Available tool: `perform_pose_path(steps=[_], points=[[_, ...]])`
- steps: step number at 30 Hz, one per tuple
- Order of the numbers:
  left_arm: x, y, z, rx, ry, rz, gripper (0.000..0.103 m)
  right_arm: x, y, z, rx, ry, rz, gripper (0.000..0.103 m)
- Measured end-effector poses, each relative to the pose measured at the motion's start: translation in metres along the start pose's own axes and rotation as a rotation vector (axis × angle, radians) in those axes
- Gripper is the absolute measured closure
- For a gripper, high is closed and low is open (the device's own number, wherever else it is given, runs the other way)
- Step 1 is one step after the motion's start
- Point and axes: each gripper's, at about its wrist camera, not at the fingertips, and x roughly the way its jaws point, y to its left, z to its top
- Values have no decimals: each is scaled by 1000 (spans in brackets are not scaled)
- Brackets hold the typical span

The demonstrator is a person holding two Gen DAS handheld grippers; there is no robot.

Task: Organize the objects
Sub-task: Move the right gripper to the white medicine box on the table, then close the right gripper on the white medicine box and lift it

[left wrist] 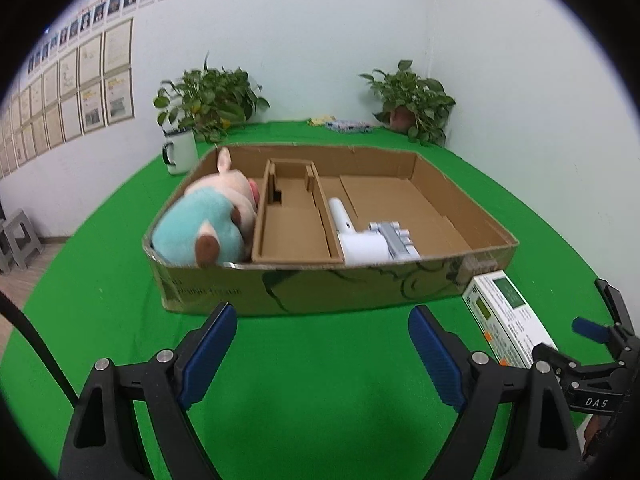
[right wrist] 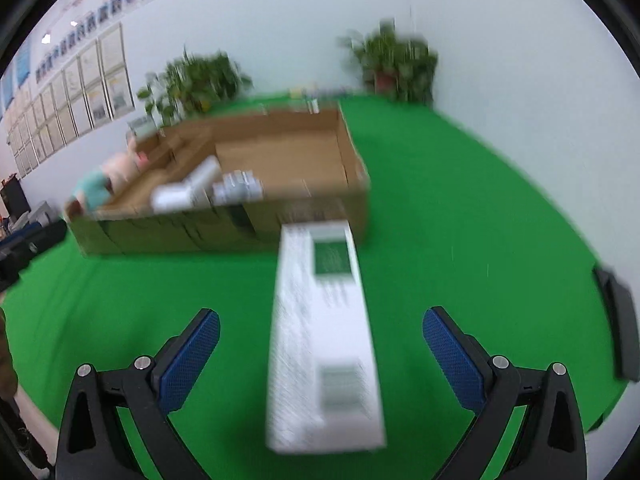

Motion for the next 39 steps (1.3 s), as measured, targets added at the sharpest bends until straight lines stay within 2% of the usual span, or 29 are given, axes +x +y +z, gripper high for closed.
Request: perform_pose_path(steps=[3, 5, 6, 7, 8, 10, 12, 14, 15, 16, 17, 19, 21, 24, 27, 29, 32, 34, 38, 39], points=[[8, -2, -5, -14, 33, -25, 15, 8, -7, -14, -5, 47, 66, 1], [10, -2, -7, -18, 45, -40, 15, 14, -2, -18, -22, 65, 89, 7], [10, -1, -7, -21, 51, -47, 15, 18, 1, -19, -32, 76, 82, 17], [10, 0, -8, -23, 57, -55, 15, 23, 4, -21, -42, 93, 66, 34], [9, 2, -8, -24, 64, -64, 15, 30, 8, -23, -61, 120, 36, 42], [9, 7, -10, -31, 81, -86, 15, 33, 15, -23, -73, 130, 35, 42], [11, 10, -11, -46, 109, -127, 15, 28, 27, -25, -71, 137, 141, 42], [19, 14, -14, -84, 174, -214, 15, 19, 48, -29, -105, 137, 242, 35], [23, 15, -15, -101, 201, -250, 15, 15, 58, -30, -126, 127, 254, 12], [29, 15, -17, -126, 238, -303, 15, 11, 66, -32, -141, 114, 263, 1], [35, 15, -19, -154, 266, -349, 15, 5, 73, -33, -149, 89, 279, 1], [48, 14, -24, -220, 326, -444, 15, 1, 80, -33, -161, 82, 301, 1], [57, 11, -28, -253, 362, -490, 15, -1, 87, -36, -195, 83, 307, 1], [67, 0, -32, -275, 406, -553, 15, -3, 96, -42, -268, 70, 246, 1], [76, -11, -37, -293, 437, -592, 15, 1, 94, -46, -265, 85, 219, 1], [82, -15, -41, -319, 465, -613, 15, 0, 89, -47, -251, 91, 215, 6], [85, -17, -45, -338, 467, -617, 15, 4, 83, -47, -233, 101, 210, 19], [86, -18, -45, -347, 472, -622, 15, 8, 81, -48, -221, 122, 230, 38], [86, -19, -48, -359, 464, -620, 17, 13, 75, -49, -156, 148, 294, 40], [86, -19, -48, -358, 465, -617, 24, 14, 72, -48, -129, 156, 320, 41]])
